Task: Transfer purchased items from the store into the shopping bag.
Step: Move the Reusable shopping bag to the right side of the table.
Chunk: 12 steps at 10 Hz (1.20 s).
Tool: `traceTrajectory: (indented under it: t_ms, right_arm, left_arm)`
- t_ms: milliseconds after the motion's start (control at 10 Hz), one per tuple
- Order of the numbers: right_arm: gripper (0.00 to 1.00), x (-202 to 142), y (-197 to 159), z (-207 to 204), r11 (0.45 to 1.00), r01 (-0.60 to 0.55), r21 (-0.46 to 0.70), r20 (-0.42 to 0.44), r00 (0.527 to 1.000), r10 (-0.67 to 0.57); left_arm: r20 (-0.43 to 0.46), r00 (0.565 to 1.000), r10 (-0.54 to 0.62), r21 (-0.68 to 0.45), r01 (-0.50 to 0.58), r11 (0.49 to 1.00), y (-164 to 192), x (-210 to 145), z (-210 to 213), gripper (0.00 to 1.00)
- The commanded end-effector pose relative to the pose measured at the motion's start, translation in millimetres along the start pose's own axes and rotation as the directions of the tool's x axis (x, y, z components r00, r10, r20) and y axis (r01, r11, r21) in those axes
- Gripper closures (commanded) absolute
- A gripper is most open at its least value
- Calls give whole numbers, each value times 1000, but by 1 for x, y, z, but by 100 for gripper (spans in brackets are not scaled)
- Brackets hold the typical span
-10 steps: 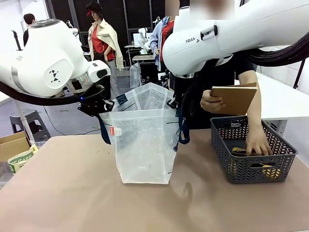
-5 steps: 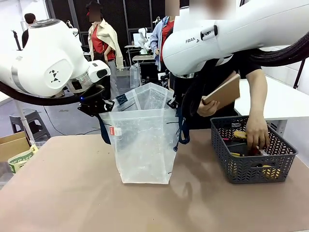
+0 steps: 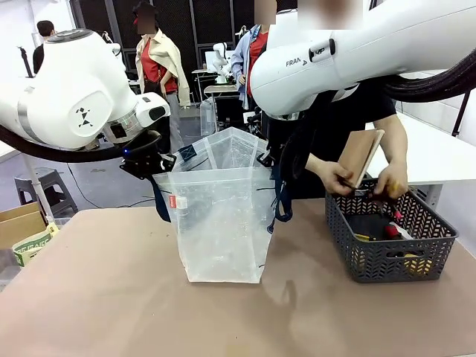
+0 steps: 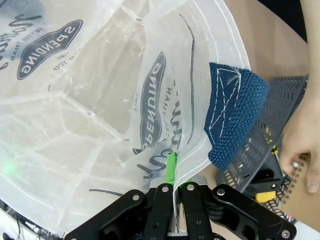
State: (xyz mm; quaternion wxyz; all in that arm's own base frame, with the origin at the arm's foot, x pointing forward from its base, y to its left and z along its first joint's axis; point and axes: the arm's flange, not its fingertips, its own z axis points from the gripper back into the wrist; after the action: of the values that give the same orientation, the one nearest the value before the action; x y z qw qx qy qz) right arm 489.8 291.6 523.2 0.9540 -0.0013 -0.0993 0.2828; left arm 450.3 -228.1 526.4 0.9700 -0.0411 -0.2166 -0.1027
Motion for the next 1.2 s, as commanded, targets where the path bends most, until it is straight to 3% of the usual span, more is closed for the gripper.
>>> traceTrajectory:
  t_ms: [0, 1100]
  right_arm:
    - [100, -1, -1, 0, 1000, 2, -1, 0, 1000, -2]
    - [100, -1, -1, 0, 1000, 2, -1, 0, 1000, -2]
  left_arm:
    - [9, 1000, -8, 18, 8, 1000, 3, 0, 2, 100]
    - [9, 1000, -8, 18, 8, 1000, 3, 0, 2, 100]
